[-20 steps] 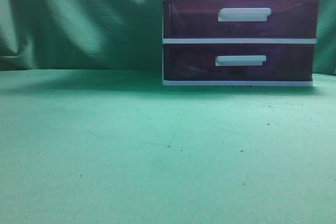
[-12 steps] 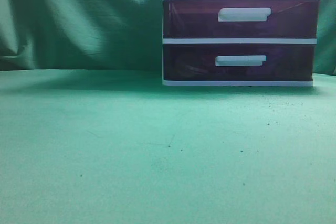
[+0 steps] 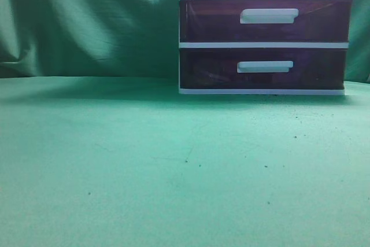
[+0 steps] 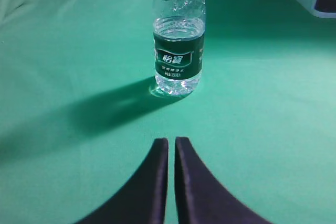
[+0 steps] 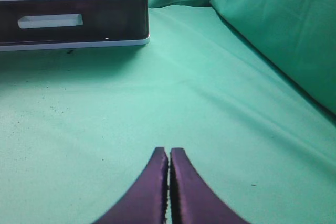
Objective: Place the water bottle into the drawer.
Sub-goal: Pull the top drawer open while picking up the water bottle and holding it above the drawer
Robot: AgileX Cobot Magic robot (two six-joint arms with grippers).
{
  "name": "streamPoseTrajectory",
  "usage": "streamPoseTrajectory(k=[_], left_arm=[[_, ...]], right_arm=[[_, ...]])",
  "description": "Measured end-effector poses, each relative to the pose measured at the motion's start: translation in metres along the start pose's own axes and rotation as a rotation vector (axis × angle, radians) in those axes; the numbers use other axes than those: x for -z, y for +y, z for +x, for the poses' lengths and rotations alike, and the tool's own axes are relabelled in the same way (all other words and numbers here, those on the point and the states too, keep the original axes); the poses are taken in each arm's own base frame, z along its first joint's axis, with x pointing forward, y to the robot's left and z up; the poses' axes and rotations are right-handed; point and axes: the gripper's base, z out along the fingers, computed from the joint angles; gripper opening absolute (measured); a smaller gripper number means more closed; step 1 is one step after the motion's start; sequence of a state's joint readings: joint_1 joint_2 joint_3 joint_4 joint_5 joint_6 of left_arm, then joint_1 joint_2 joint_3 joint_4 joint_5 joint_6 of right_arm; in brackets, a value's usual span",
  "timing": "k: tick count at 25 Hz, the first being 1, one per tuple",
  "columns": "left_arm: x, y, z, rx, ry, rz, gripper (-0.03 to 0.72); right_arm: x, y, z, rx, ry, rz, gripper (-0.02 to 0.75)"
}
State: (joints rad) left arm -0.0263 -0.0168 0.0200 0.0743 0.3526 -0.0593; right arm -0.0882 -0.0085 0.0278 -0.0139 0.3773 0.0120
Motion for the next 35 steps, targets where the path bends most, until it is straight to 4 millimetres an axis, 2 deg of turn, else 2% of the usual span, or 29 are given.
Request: streamPoseTrajectory(k=[4,9,13,17,20,24,29,35], left_arm=[[0.000,-0.001,-0.005,0.040,-0.056,0.016,0.000],[0.004,-0.002,-0.026,0.101,-0.288,0.038,0.000],[0.007,-0.002,-0.034,0.129,-0.386,0.044,0.000],[0.010,-0.001,-0.041,0.326,-0.460,0.089,0.000],[0.009,-0.002,-0.042,0.374,-0.420,0.104,0.000],[0.006,-0.003,-0.060,0.337,-0.308,0.106,0.000],[-0.020,-0.014,-0.074,0.305,-0.087,0.165,0.000],[-0.056,-0.031,-0.081,0.209,-0.085,0.272,0.000]], right_arm=[[0.000,0.000,0.000,0.000,0.000,0.000,0.000],[0.000,0.000,0.000,0.000,0.000,0.000,0.000],[0.000,0.000,0.000,0.000,0.000,0.000,0.000],[0.000,0.000,0.000,0.000,0.000,0.000,0.000],[0.000,0.000,0.000,0.000,0.000,0.000,0.000],[0.000,0.000,0.000,0.000,0.000,0.000,0.000],[0.000,0.000,0.000,0.000,0.000,0.000,0.000],[0.000,0.000,0.000,0.000,0.000,0.000,0.000]])
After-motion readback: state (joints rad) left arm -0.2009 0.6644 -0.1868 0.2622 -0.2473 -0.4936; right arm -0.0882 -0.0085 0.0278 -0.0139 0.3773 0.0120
